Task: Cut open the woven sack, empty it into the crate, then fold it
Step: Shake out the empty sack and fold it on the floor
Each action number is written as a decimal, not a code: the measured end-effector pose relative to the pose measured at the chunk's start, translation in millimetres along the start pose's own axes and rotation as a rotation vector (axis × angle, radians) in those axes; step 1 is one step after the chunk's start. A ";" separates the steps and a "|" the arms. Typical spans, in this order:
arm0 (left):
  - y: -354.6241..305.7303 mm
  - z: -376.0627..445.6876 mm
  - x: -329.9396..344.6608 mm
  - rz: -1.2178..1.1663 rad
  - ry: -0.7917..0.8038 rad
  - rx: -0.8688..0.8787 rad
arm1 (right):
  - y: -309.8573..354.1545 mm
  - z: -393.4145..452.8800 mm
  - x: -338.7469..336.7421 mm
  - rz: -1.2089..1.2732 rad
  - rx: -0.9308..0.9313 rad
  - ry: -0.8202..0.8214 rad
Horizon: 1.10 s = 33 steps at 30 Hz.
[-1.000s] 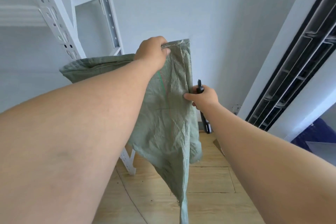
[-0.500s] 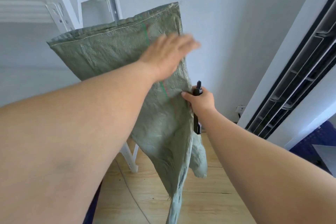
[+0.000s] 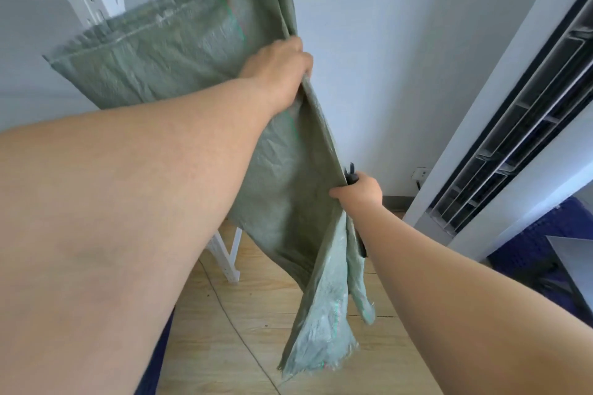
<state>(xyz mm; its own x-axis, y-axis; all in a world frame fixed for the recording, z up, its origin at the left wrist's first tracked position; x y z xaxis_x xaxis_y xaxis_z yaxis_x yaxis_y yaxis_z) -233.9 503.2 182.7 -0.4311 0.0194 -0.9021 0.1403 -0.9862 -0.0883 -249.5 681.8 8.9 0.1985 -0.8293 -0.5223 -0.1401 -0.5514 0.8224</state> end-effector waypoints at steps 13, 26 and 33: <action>-13.4 -40.7 84.0 -0.103 0.219 0.041 | -4.8 -5.3 10.4 0.586 0.208 0.470; -29.5 -31.9 89.1 -0.508 0.591 -0.306 | 22.1 14.3 -7.2 0.768 0.166 0.351; 11.8 -56.9 82.6 -0.321 -0.114 -0.515 | 17.8 37.7 -23.2 0.762 0.273 0.118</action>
<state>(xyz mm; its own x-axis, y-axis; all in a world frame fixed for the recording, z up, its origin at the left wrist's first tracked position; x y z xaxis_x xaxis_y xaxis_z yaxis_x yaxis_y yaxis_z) -217.1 502.6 83.1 -0.6115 0.2562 -0.7486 0.3882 -0.7273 -0.5660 -293.2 687.8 27.1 0.0519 -0.9789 0.1978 -0.5060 0.1450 0.8503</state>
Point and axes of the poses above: each hand's wrist, its own z-axis towards the middle knuckle, its own x-axis out of the palm, y = z × x, the point moved 3 cm from there along z, towards the middle knuckle, and after that the axes turned 6 degrees about -y, right-handed, at the moved point
